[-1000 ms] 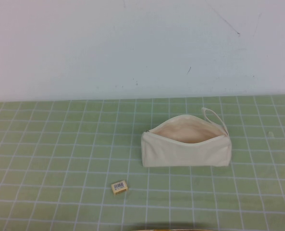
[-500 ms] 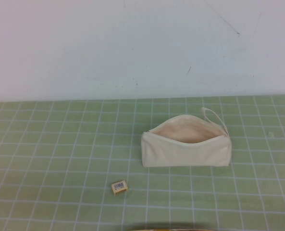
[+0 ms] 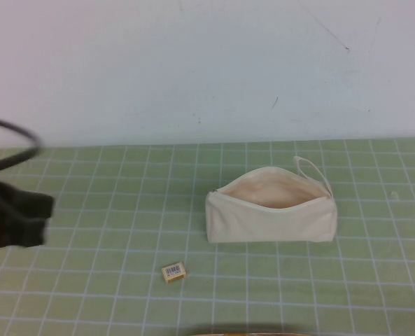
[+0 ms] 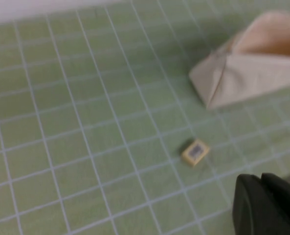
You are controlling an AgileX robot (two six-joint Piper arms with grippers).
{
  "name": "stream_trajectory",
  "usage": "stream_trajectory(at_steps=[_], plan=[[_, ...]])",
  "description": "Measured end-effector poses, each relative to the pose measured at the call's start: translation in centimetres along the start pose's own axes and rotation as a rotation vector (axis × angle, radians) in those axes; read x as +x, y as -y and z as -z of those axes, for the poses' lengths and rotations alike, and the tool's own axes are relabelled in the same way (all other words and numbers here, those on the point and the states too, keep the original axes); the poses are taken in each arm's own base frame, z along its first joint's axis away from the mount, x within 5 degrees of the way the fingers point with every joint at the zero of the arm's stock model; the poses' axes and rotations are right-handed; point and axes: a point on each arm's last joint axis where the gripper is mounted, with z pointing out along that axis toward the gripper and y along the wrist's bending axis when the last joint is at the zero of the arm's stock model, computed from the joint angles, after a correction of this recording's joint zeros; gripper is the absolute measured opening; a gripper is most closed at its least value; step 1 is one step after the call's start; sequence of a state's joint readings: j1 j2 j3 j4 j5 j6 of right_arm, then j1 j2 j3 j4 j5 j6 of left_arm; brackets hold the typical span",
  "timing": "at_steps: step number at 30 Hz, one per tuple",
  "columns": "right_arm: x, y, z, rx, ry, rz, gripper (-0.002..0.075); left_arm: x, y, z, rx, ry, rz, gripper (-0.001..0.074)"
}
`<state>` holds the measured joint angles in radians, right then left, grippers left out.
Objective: Put eraser into pencil case
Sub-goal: Pick up the eraser from the table
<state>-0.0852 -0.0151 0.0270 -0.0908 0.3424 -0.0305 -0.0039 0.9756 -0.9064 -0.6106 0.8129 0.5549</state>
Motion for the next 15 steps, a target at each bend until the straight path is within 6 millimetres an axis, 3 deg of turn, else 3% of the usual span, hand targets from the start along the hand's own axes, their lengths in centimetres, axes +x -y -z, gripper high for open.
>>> stream_trajectory(at_steps=[4,8,15], plan=[[0.0,0.0,0.0,0.0,0.0,0.0,-0.0001,-0.9,0.1,-4.7,-0.001,-0.192,-0.089,-0.0002],[0.0,0.0,0.0,0.0,0.0,0.0,-0.0001,-0.5,1.6,-9.5,-0.079,-0.37,-0.127,-0.0002],[0.0,0.0,0.0,0.0,0.0,0.0,-0.0001,0.7,4.7,-15.7,-0.2,-0.488,-0.079,0.0015]])
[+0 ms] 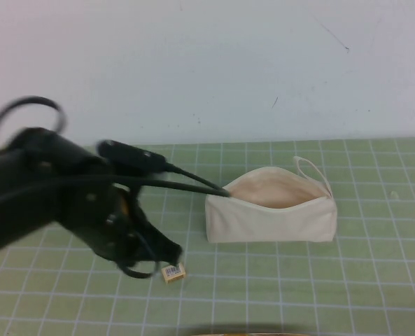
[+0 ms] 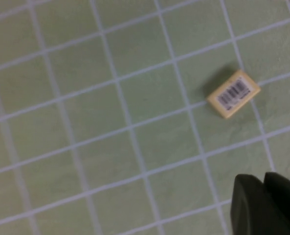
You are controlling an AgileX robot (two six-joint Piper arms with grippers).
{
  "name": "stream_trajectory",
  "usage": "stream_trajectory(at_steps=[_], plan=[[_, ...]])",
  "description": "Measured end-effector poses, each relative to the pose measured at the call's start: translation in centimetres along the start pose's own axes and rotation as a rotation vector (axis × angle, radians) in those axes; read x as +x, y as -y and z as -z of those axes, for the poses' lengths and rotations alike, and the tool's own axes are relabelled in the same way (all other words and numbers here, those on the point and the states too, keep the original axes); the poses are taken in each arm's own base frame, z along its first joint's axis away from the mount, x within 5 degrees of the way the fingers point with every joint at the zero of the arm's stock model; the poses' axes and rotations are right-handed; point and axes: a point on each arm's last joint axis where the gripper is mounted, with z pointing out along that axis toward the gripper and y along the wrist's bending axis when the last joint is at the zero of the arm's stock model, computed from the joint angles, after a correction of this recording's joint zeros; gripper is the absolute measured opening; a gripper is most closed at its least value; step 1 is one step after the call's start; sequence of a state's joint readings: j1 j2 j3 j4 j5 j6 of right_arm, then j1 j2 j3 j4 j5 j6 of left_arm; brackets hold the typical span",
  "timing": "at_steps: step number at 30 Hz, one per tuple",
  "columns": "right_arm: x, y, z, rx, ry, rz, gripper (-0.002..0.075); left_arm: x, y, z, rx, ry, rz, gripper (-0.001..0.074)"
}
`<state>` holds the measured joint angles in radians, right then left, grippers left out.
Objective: Put eraser into pencil case
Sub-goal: Pick up the eraser from the table
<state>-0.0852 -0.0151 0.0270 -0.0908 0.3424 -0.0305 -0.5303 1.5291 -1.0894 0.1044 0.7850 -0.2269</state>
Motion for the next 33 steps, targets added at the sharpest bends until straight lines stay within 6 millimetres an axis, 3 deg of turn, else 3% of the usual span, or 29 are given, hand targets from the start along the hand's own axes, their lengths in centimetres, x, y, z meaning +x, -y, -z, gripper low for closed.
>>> stream_trajectory(at_steps=[4,10,13,22,28,30,33], plan=[[0.0,0.0,0.0,0.0,0.0,0.0,-0.0001,-0.4,1.9,-3.4,-0.001,-0.077,0.042,0.0131],[0.0,0.0,0.0,0.0,0.0,0.0,-0.0001,-1.9,2.8,-7.7,-0.037,-0.129,0.268,0.0454],[0.0,0.0,0.0,0.0,0.0,0.0,-0.0001,-2.6,3.1,-9.3,-0.042,-0.126,0.352,0.0517],[0.0,0.0,0.0,0.0,0.0,0.0,-0.0001,-2.5,3.5,-12.5,-0.055,-0.135,0.49,0.0537],[0.0,0.0,0.0,0.0,0.0,0.0,-0.0001,-2.6,3.5,-12.8,-0.063,-0.135,0.497,0.0535],[0.0,0.0,0.0,0.0,0.0,0.0,-0.0001,-2.6,3.4,-12.8,-0.066,-0.136,0.494,0.051],[0.0,0.0,0.0,0.0,0.0,0.0,-0.0001,-2.5,3.3,-12.8,-0.081,-0.148,0.474,0.0391]])
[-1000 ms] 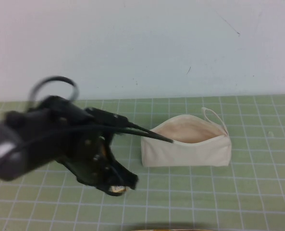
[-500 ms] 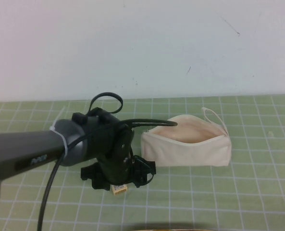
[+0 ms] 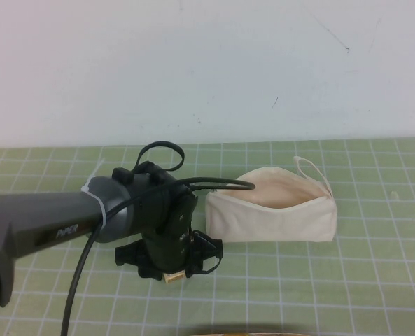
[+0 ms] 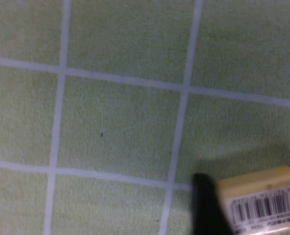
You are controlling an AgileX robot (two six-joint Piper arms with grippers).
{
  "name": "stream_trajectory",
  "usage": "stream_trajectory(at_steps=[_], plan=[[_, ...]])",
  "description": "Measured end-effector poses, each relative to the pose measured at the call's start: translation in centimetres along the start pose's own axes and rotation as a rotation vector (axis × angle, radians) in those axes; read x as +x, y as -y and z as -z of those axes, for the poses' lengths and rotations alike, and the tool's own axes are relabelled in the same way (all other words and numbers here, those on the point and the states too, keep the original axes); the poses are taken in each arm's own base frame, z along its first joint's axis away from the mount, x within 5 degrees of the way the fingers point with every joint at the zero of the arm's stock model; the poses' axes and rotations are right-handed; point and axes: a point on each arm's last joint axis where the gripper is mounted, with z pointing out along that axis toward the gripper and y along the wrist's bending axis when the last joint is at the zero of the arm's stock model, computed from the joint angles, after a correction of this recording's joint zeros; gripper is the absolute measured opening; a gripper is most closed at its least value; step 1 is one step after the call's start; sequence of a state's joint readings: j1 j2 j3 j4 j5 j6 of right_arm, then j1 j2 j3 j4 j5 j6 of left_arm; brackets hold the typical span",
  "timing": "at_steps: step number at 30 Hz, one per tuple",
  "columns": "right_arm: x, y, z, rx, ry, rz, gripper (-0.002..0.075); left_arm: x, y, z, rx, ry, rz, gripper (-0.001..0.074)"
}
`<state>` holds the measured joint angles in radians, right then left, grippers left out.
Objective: Put eraser into pencil case
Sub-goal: Pick up the eraser from the table, then place the eraser on the pencil case
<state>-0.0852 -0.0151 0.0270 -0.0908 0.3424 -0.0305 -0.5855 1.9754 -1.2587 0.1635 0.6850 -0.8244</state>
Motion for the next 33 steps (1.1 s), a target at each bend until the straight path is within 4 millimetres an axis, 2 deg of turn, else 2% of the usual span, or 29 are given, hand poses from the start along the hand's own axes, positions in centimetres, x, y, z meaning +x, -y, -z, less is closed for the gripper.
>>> stream_trajectory(at_steps=[2,6,9,11,16,18,21,26,30,33], plan=[[0.0,0.0,0.0,0.0,0.0,0.0,-0.0001,-0.1,0.0,0.0,-0.002,0.004,-0.027,0.0289],[0.0,0.0,0.0,0.0,0.0,0.0,-0.0001,0.0,-0.1,0.1,-0.01,-0.002,-0.076,0.0295],[0.0,0.0,0.0,0.0,0.0,0.0,-0.0001,0.0,-0.3,1.2,-0.012,-0.003,-0.121,0.0295],[0.0,0.0,0.0,0.0,0.0,0.0,-0.0001,-0.2,-0.3,3.0,0.015,0.028,-0.163,0.0295],[0.0,0.0,0.0,0.0,0.0,0.0,-0.0001,-1.0,-0.1,9.8,0.195,0.226,-0.221,0.0295],[0.0,0.0,0.0,0.0,0.0,0.0,-0.0001,-1.4,0.0,11.9,0.265,0.322,-0.227,0.0295],[0.0,0.0,0.0,0.0,0.0,0.0,-0.0001,-2.0,0.5,13.7,0.355,0.444,-0.227,0.0295],[0.0,0.0,0.0,0.0,0.0,0.0,-0.0001,-2.3,2.2,13.2,0.45,0.523,-0.233,0.0295],[0.0,0.0,0.0,0.0,0.0,0.0,-0.0001,-1.9,4.3,11.4,0.499,0.549,-0.272,0.0295],[0.0,0.0,0.0,0.0,0.0,0.0,-0.0001,-1.7,5.2,9.6,0.499,0.529,-0.278,0.0295]])
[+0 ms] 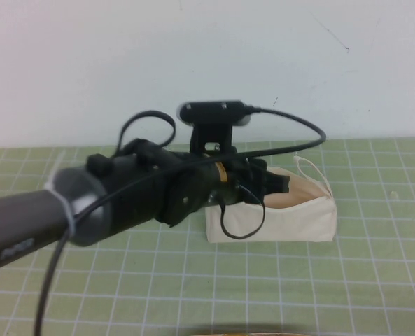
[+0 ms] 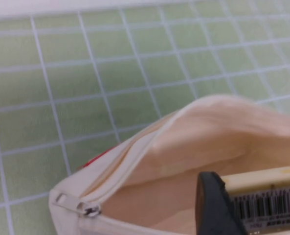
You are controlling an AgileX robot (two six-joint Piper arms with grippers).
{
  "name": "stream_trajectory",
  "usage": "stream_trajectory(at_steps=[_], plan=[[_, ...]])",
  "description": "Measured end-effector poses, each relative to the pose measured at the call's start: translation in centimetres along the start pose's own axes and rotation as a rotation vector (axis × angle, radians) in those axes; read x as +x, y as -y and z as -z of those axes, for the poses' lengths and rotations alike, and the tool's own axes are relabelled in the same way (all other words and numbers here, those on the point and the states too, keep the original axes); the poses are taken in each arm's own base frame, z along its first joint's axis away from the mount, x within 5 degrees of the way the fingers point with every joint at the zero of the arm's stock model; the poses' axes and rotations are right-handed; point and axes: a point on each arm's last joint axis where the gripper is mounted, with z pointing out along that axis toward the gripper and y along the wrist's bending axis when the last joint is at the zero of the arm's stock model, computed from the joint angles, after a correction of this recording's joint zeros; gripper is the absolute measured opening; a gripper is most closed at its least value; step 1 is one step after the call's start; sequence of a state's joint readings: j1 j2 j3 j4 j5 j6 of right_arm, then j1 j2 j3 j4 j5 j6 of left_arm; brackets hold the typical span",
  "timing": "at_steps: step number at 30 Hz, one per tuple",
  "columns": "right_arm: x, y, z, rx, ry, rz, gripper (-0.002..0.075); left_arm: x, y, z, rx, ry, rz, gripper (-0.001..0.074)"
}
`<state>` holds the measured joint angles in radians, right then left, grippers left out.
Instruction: Put eraser into pencil case
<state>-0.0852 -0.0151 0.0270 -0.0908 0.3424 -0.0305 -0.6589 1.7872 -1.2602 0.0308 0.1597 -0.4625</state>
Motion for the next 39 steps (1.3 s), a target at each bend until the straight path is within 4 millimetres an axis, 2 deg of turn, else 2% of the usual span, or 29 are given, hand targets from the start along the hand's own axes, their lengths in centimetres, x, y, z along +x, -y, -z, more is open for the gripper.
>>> stream_trajectory(at_steps=[3,7,9,11,12,14,16,17,19,22,28,30,34,39], plan=[[0.0,0.0,0.0,0.0,0.0,0.0,-0.0001,0.4,-0.1,-1.4,-0.009,-0.02,0.003,0.0349],[0.0,0.0,0.0,0.0,0.0,0.0,-0.0001,-0.1,0.1,-2.4,-0.011,-0.024,0.005,0.0524],[0.0,0.0,0.0,0.0,0.0,0.0,-0.0001,-0.3,0.1,-2.4,-0.014,-0.03,-0.001,0.0559],[0.0,0.0,0.0,0.0,0.0,0.0,-0.0001,-0.3,0.0,-2.1,-0.024,-0.043,-0.016,0.0562],[0.0,0.0,0.0,0.0,0.0,0.0,-0.0001,-0.5,-0.1,-1.8,-0.032,-0.047,-0.025,0.0551],[0.0,0.0,0.0,0.0,0.0,0.0,-0.0001,-0.9,-0.1,-0.7,-0.058,-0.062,-0.084,0.0475],[0.0,0.0,0.0,0.0,0.0,0.0,-0.0001,-1.5,-0.2,0.9,-0.089,-0.068,-0.148,0.0353],[0.0,0.0,0.0,0.0,0.0,0.0,-0.0001,-1.6,-0.2,1.9,-0.112,-0.074,-0.203,0.0254],[0.0,0.0,0.0,0.0,0.0,0.0,-0.0001,-1.5,0.1,4.2,-0.128,-0.062,-0.275,0.0122],[0.0,0.0,0.0,0.0,0.0,0.0,-0.0001,-0.3,0.2,7.4,-0.121,-0.038,-0.312,0.0036],[0.0,0.0,0.0,0.0,0.0,0.0,-0.0001,2.8,-0.6,13.5,-0.04,0.065,-0.286,0.0004],[0.0,0.0,0.0,0.0,0.0,0.0,-0.0001,3.6,-1.1,15.0,-0.036,0.082,-0.286,0.0001],[0.0,0.0,0.0,0.0,0.0,0.0,-0.0001,4.5,-2.0,17.9,-0.065,0.088,-0.287,-0.0001],[0.0,0.0,0.0,0.0,0.0,0.0,-0.0001,5.9,-3.8,21.8,-0.175,0.008,-0.215,-0.0001]])
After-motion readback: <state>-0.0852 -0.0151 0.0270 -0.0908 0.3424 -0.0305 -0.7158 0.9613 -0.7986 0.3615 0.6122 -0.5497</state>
